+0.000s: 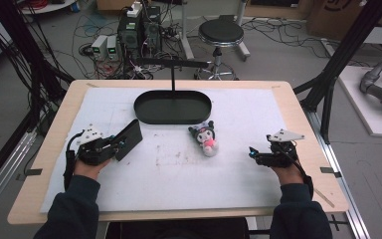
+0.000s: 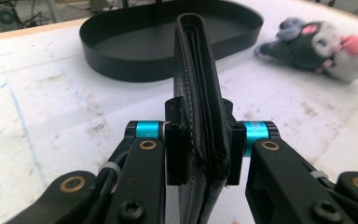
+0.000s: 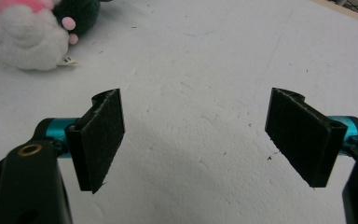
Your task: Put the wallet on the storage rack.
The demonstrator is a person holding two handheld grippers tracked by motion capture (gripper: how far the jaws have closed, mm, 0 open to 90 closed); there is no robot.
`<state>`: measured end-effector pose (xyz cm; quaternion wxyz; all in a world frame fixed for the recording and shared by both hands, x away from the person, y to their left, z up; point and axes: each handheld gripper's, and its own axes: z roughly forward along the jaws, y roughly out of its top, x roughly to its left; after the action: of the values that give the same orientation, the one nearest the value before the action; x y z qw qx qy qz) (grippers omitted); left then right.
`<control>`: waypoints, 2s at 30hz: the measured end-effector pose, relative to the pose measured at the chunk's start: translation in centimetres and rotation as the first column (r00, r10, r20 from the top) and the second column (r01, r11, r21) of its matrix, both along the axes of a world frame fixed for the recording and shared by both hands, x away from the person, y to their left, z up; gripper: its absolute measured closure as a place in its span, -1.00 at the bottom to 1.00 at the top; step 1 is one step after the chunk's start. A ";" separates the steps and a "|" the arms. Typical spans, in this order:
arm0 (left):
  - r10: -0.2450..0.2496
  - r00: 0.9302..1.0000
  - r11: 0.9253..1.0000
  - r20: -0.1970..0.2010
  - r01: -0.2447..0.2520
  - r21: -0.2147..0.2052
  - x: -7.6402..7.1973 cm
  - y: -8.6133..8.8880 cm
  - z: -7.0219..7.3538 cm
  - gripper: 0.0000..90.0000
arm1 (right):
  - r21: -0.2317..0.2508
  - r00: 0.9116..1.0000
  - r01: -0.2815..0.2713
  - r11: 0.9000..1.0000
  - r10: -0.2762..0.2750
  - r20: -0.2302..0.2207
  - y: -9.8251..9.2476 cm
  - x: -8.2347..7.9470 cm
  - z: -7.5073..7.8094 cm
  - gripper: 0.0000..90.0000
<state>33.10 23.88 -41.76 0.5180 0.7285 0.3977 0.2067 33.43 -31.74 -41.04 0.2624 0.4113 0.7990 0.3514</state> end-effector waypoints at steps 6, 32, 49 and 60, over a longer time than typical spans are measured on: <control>-0.002 1.000 0.999 0.028 0.003 -0.050 1.4 0.1 1.4 0.70 | 0.009 1.000 0.005 1.000 -0.005 0.008 -0.1 0.0 0.1 -0.55; -0.033 0.994 0.999 0.107 0.029 0.040 13.2 -5.2 5.2 0.70 | 0.039 0.999 0.016 0.999 -0.017 0.036 -0.5 0.1 0.5 -0.55; 0.034 0.996 0.991 0.079 -0.043 0.123 18.1 -6.9 2.0 0.70 | 0.050 0.999 0.016 0.999 -0.018 0.033 -0.7 0.0 0.5 -0.55; 0.060 0.998 0.979 0.018 -0.063 0.193 18.6 -8.1 0.7 0.35 | 0.058 0.999 0.021 0.998 -0.023 0.029 -1.1 -0.2 0.4 -0.55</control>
<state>51.71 15.74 -41.05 0.4405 0.7615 0.3949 0.2648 33.22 -32.89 -40.65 0.2661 0.4223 0.7800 0.3774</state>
